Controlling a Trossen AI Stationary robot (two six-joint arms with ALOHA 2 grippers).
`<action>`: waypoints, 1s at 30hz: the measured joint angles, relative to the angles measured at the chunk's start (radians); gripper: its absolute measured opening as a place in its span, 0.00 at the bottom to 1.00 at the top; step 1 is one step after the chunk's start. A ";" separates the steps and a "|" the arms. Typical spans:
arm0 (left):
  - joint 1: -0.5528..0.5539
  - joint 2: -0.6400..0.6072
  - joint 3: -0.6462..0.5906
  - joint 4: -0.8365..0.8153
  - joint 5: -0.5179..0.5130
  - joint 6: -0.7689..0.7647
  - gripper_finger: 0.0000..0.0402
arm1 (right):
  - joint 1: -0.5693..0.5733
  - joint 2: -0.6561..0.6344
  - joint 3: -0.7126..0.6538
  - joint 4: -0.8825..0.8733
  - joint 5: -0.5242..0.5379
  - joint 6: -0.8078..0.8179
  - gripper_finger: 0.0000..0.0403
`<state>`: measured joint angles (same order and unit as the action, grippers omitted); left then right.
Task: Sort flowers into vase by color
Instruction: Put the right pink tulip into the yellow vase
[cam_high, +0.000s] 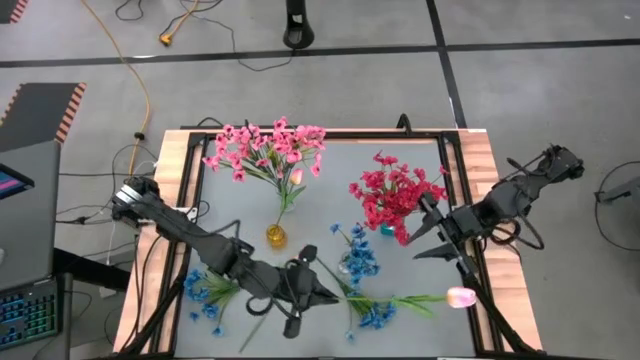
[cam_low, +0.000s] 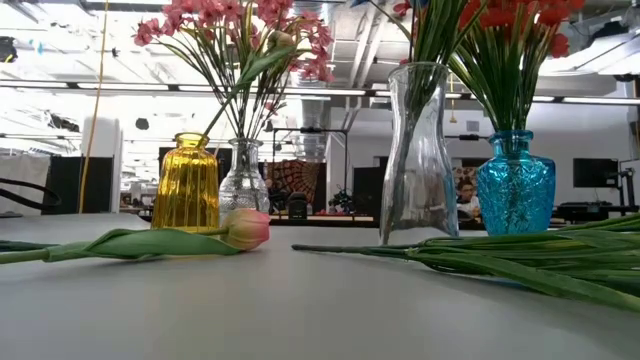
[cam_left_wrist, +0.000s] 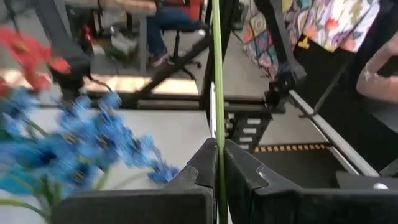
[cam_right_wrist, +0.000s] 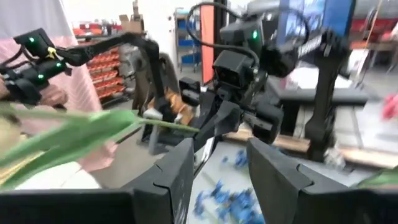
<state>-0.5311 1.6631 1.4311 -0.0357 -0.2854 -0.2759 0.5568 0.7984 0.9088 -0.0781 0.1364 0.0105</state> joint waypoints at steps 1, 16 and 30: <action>-0.001 -0.012 0.000 0.000 -0.010 0.011 0.00 | -0.007 -0.001 0.000 0.022 0.001 -0.022 0.44; 0.028 -0.160 0.000 0.015 -0.198 0.262 0.00 | -0.147 0.020 0.000 0.156 0.049 -0.169 0.44; 0.165 -0.168 -0.001 0.030 -0.191 0.326 0.00 | -0.194 0.201 0.000 0.474 0.048 -0.251 0.44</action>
<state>-0.3666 1.4948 1.4303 -0.0058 -0.4760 0.0496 0.3626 0.9990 0.9085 0.3962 0.1841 -0.2407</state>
